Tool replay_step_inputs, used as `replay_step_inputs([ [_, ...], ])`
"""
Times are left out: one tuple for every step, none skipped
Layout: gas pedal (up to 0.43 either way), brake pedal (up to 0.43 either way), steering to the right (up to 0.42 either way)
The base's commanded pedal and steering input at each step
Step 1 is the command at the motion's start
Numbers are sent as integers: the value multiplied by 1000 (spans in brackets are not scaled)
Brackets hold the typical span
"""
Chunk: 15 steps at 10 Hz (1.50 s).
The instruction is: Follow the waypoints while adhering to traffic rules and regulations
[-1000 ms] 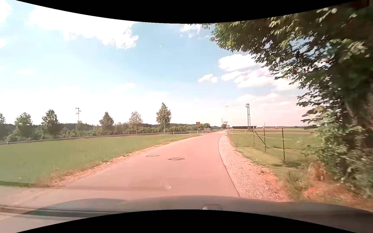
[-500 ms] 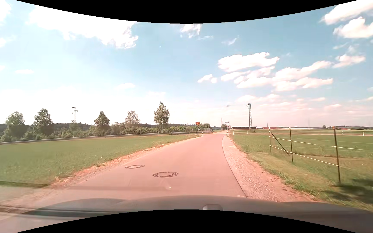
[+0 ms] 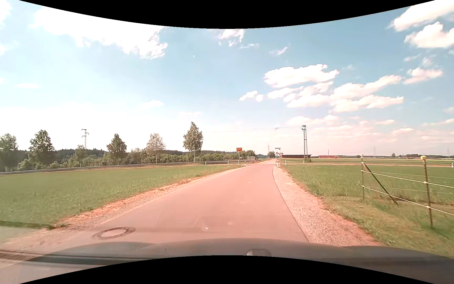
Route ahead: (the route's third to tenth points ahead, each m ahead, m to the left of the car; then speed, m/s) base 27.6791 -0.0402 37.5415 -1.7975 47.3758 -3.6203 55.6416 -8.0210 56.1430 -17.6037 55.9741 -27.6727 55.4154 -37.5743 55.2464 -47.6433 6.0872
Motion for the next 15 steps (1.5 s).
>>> replay_step_inputs([
  [20, 0, 10],
  [8, 0, 10],
  [8, 0, 10],
  [8, 0, 10],
  [8, 0, 11],
  [8, 0, 11],
  [8, 0, 11],
  [20, 0, 11],
  [39, 0, 15],
  [39, 0, 20],
  [59, 0, 26],
  [87, 0, 30],
  [87, 0, 34],
  [98, 0, 35],
  [98, 0, 36],
])
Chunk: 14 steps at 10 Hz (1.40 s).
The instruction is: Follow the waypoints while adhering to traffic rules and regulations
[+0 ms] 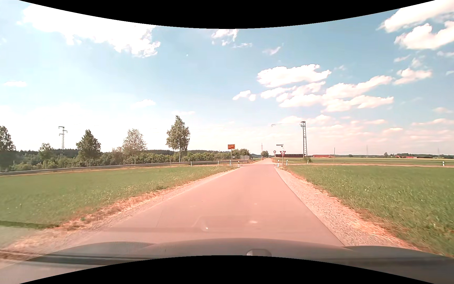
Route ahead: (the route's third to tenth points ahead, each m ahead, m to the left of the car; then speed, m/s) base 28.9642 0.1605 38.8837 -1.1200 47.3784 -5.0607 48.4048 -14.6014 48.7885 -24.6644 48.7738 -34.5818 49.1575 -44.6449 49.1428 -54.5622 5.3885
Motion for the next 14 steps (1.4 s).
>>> replay_step_inputs([
  [110, 0, 38],
  [110, 0, 40],
  [110, 0, 41],
  [110, 0, 42],
  [110, 0, 43],
  [110, 0, 43],
  [110, 0, 44],
  [110, 0, 43],
  [110, 0, 43],
  [110, 0, 43],
  [110, 0, 42],
  [98, 0, 42],
  [79, 0, 39],
  [47, 0, 33],
])
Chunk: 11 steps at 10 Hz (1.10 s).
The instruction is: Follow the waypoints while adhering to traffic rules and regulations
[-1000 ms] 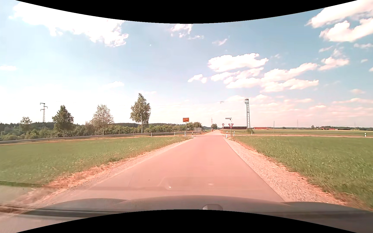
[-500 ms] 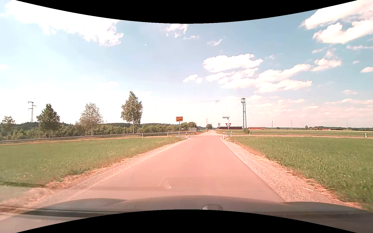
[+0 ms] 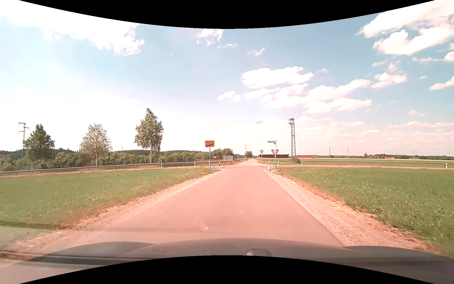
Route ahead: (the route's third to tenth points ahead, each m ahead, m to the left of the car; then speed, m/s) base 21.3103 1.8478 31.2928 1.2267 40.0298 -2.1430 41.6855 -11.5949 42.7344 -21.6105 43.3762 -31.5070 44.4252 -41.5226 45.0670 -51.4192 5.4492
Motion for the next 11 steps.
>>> replay_step_inputs([
  [20, 0, 26],
  [8, 0, 26],
  [8, 0, 25],
  [8, 0, 23],
  [8, 0, 19],
  [8, 0, 18],
  [8, 0, 18],
  [8, 0, 18],
  [8, 0, 18],
  [8, 0, 18],
  [8, 0, 18],
])
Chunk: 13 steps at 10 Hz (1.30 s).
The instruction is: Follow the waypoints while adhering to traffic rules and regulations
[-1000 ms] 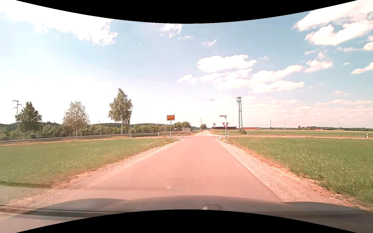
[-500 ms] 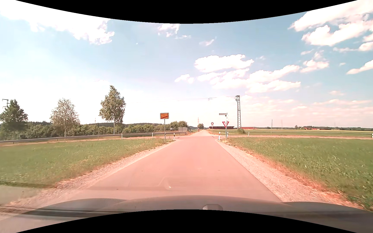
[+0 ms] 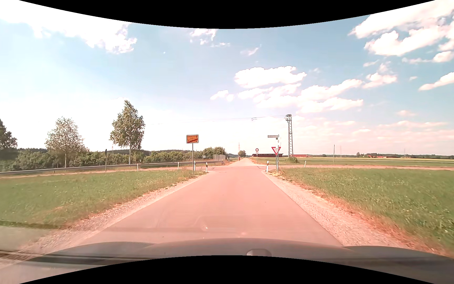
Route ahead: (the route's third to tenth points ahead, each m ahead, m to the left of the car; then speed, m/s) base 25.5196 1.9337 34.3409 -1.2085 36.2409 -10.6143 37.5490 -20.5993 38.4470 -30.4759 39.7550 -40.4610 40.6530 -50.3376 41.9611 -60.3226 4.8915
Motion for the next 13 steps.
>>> replay_step_inputs([
  [8, 0, 18],
  [8, 0, 17],
  [8, 0, 18],
  [8, 0, 18],
  [8, 0, 18],
  [8, 0, 17],
  [8, 0, 18],
  [0, 0, 17],
  [0, 0, 17],
  [0, 0, 16],
  [0, 0, 16],
  [0, 0, 16],
  [0, 0, 16],
])
